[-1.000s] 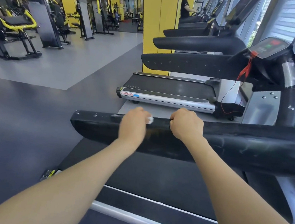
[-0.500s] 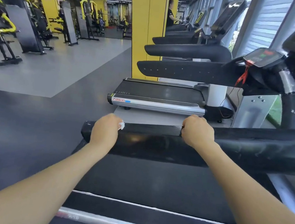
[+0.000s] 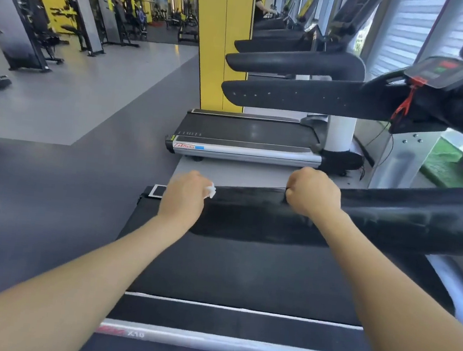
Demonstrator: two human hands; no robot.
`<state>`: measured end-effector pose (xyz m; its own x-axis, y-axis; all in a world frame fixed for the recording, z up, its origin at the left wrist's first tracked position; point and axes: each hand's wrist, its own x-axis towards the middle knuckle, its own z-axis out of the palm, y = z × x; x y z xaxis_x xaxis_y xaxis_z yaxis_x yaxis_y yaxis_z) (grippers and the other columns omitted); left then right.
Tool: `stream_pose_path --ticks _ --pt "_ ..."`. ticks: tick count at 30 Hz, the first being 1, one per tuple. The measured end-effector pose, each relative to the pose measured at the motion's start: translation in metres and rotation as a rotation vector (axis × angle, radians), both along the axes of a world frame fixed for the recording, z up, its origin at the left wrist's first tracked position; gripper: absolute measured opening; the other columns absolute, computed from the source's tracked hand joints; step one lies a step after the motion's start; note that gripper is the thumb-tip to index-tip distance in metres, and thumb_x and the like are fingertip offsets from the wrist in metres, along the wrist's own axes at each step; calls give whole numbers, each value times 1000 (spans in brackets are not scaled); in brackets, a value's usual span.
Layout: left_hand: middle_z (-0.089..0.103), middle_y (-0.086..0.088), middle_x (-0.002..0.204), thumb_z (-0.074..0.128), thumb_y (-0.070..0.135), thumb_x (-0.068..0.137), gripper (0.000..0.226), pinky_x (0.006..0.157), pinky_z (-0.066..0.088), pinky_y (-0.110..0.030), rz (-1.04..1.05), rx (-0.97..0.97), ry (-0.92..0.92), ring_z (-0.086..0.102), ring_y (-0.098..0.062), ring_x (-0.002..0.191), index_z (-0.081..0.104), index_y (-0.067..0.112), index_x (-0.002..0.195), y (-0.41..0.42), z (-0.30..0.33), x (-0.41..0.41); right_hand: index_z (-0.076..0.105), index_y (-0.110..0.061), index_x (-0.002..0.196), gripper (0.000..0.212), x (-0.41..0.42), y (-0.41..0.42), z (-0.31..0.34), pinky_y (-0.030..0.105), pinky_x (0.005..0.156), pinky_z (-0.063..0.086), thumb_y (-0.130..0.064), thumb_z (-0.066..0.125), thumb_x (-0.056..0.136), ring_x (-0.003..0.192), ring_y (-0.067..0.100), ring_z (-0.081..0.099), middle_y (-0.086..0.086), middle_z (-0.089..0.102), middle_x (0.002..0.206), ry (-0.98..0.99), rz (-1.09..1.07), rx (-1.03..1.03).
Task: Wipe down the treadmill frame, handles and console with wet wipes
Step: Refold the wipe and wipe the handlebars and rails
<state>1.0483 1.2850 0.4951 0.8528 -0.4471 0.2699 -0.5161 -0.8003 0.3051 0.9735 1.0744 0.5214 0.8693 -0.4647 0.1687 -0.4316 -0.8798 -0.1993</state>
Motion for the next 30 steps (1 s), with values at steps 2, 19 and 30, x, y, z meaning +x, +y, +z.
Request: stream_pose_path --ticks 2,19,30 --pt "54 -9 90 44 1 90 25 68 39 -36 -19 -42 -3 52 -28 80 66 10 83 -21 -2 -8 69 -15 98 24 -1 -1 -2 28 65 36 -10 50 84 95 27 51 5 60 105 -14 7 -12" --pt "46 -8 85 43 1 85 20 55 23 -30 49 39 -14 47 -33 76 58 11 75 -36 6 -7 65 -15 100 21 -3 -2 -4 28 66 35 -11 49 87 102 26 50 3 57 107 -20 51 -41" --pt "54 -9 86 49 2 88 21 64 38 -34 20 -16 -57 50 -29 75 62 14 77 3 -5 3 64 -14 101 21 -7 0 -1 30 69 36 -12 48 88 104 26 48 3 55 107 -5 55 -14"
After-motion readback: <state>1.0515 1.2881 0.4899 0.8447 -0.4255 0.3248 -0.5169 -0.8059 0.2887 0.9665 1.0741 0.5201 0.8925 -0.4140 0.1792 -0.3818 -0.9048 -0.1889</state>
